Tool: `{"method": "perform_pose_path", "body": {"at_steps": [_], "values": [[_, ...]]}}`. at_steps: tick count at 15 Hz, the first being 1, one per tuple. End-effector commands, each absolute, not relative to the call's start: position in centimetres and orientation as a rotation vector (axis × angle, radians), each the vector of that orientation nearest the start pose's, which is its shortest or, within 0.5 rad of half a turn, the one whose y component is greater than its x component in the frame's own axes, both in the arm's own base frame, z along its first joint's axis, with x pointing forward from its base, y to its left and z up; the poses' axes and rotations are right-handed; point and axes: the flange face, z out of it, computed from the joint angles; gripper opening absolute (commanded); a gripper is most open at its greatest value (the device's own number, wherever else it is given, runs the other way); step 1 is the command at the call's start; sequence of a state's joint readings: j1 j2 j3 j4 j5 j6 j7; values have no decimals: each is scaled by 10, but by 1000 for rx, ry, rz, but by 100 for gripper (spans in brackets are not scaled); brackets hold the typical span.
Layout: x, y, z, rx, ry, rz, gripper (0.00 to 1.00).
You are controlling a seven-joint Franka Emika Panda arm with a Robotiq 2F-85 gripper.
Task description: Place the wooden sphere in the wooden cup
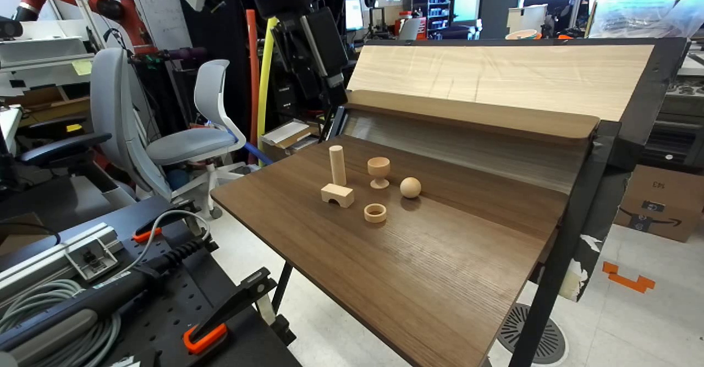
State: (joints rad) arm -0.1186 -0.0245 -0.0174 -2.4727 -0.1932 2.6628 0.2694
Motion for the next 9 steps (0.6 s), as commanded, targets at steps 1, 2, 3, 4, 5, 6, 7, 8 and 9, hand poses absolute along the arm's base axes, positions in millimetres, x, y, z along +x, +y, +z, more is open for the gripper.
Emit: {"method": "perform_pose_path", "body": {"at_steps": [1, 2, 3, 4, 5, 6, 7, 8, 9], "values": [[488, -62, 323, -3189, 390, -355, 100], [489, -62, 323, -3189, 391, -355, 100], [489, -62, 323, -3189, 391, -356, 100], [489, -62, 323, -3189, 392, -356, 100], [489, -62, 323, -3189, 392, -356, 100], [489, -62, 323, -3189, 392, -356, 100], [491, -61, 320, -3188, 382, -346, 100], [495, -61, 317, -3173, 415, -353, 100], [499, -62, 313, -3160, 448, -360, 100]]}}
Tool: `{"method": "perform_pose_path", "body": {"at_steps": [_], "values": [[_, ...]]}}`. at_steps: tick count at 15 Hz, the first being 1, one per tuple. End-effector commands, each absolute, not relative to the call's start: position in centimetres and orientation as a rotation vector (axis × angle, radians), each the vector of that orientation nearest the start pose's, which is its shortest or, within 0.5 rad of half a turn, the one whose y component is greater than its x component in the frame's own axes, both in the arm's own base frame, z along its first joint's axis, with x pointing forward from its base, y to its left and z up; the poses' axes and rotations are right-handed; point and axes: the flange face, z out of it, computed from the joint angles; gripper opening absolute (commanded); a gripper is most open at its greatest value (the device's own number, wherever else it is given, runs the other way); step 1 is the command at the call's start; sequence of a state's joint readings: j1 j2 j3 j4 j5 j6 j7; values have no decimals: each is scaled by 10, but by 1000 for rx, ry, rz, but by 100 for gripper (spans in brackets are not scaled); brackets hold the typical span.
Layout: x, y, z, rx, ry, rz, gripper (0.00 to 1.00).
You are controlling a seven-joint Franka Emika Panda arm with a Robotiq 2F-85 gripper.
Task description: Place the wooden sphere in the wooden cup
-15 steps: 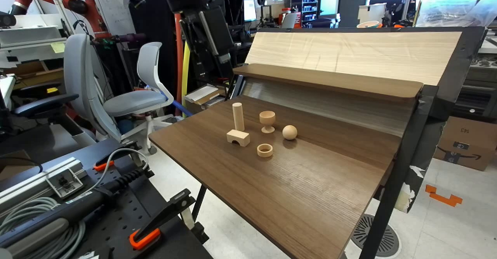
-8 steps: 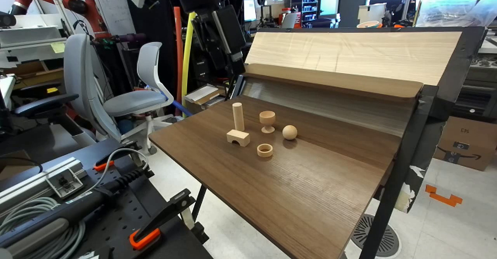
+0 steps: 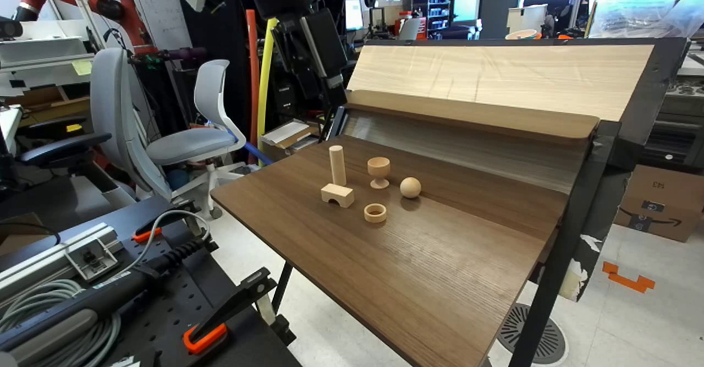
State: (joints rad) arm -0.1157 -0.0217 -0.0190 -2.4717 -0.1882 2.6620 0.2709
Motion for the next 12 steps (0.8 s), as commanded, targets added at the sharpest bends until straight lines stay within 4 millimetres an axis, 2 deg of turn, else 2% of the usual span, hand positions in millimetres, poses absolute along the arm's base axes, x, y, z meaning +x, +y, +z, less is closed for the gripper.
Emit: {"method": "perform_pose_path", "body": {"at_steps": [1, 4, 12], "values": [[504, -63, 310, -3140, 506, -369, 100], [518, -65, 300, -3098, 626, -362, 100], [577, -88, 270, -3057, 834, -358, 100]]}}
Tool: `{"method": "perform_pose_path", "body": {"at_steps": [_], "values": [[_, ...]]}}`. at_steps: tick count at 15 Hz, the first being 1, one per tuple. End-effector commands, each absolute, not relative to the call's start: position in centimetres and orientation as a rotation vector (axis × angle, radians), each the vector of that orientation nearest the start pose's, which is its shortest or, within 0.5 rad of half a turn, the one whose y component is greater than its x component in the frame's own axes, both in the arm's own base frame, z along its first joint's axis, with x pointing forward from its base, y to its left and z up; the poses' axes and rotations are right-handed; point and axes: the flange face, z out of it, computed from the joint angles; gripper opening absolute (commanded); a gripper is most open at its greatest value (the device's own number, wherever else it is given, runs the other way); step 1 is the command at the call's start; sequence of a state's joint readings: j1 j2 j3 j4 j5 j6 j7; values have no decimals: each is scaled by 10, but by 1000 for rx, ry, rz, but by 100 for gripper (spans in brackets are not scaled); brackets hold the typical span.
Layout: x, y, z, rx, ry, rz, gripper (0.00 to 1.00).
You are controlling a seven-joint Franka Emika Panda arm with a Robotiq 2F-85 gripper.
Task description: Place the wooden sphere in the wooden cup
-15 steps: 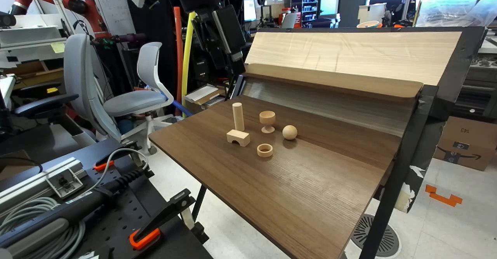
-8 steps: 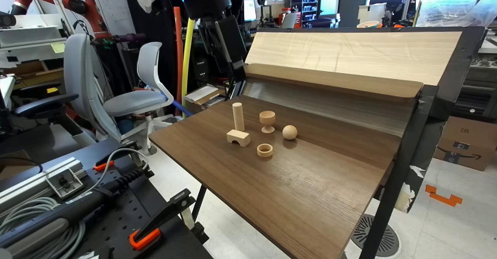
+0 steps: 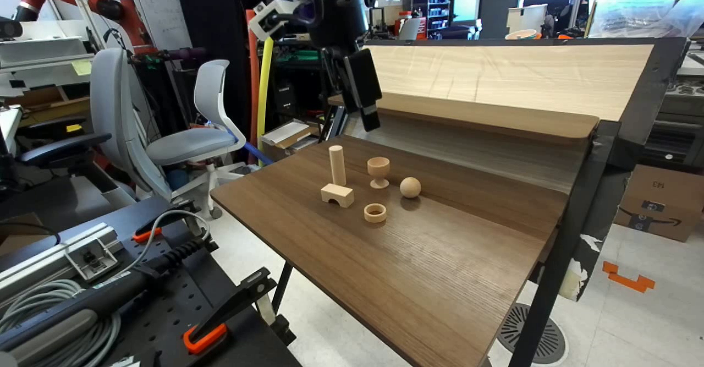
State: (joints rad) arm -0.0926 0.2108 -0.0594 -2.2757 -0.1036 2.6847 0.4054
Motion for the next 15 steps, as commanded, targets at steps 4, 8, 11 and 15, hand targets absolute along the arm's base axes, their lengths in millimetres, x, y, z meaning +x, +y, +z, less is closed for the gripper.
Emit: {"method": "perform_pose_path", "body": {"at_steps": [4, 8, 11, 15], "values": [[608, -95, 249, -2995, 991, -342, 100], [636, -97, 227, -2932, 1104, -328, 100], [655, -100, 212, -2883, 1194, -339, 100], [676, -105, 197, -2818, 1323, -319, 100]]}}
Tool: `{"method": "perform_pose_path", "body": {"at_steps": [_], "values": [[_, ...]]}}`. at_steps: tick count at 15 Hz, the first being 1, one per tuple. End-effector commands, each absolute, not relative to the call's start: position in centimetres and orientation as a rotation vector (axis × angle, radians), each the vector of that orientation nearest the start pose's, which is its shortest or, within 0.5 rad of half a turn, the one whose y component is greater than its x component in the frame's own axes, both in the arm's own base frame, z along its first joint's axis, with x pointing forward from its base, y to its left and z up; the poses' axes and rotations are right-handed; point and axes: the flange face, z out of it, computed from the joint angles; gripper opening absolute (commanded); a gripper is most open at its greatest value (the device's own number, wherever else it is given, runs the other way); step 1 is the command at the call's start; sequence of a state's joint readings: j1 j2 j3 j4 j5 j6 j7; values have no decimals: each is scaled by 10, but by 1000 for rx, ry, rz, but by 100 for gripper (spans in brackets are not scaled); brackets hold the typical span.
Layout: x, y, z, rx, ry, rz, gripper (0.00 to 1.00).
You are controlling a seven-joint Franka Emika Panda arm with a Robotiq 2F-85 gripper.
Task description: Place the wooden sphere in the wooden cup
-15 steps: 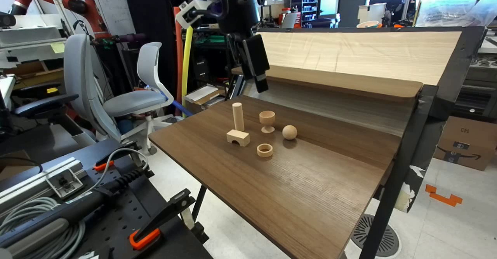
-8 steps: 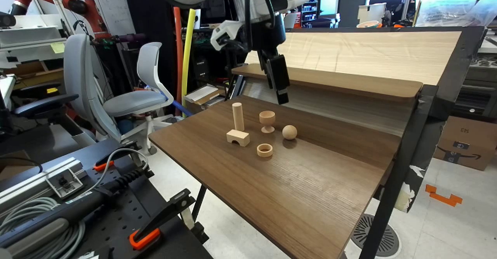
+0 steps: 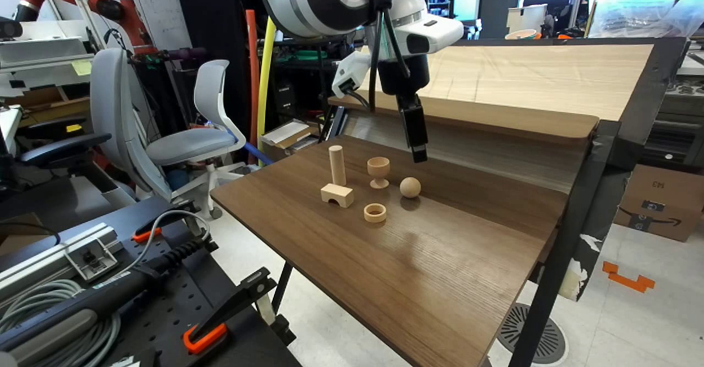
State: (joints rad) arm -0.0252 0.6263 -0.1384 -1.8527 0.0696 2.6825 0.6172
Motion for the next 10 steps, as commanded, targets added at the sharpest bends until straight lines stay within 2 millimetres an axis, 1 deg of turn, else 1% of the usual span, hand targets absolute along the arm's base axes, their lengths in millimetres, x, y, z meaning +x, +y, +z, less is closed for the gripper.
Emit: {"method": "perform_pose_path", "body": {"at_steps": [1, 6, 10], "values": [[678, -105, 194, -2808, 1350, -304, 100], [685, -99, 176, -2781, 1435, -158, 100], [692, -97, 163, -2773, 1466, -107, 100]]}}
